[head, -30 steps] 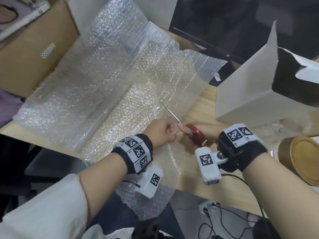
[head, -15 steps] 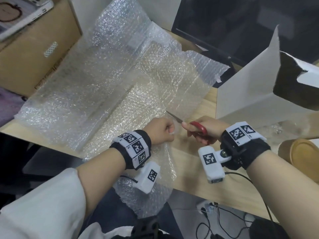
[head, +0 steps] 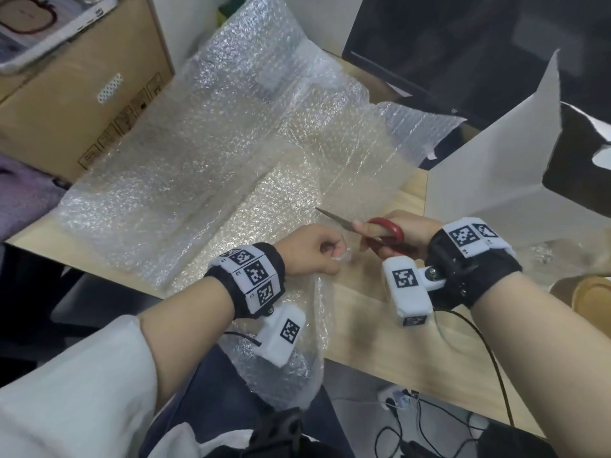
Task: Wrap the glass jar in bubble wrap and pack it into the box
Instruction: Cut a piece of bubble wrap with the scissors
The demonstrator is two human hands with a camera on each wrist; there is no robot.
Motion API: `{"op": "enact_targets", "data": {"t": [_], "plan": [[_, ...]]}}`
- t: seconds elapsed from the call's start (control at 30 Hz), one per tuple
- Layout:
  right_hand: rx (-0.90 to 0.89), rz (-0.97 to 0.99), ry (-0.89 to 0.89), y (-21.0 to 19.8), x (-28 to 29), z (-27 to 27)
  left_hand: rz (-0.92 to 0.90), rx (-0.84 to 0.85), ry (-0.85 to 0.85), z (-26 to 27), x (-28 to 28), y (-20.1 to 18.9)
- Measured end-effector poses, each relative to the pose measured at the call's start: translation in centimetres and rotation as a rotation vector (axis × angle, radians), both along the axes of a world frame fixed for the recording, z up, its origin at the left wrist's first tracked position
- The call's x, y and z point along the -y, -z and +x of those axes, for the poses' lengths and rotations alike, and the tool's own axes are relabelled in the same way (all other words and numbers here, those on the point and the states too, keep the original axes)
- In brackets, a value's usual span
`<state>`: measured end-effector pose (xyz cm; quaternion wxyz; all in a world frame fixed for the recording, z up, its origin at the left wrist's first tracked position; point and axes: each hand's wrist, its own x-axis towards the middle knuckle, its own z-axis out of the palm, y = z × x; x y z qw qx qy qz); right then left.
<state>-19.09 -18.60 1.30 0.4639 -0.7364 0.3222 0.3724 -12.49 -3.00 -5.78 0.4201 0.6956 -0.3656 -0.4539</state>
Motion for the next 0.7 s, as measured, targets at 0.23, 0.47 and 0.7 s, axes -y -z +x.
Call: {"op": "enact_targets", "data": {"t": [0.23,0.47,0.7], "plan": [[-0.014,0.139,-0.016,0.4,-0.6,1.2,-0.078,-0.076,0.133,0.2,0.0,-1.6],[-0.05,0.154,-0.048,0.8,-0.3,2.1,-0.049,-0.112,0.22,0.5,-0.7,-1.6],[-0.075,0.328,-0.024,2.3,-0.6,3.2,-0.051,-0.174,0.365,0.7,-0.8,-2.6]]}}
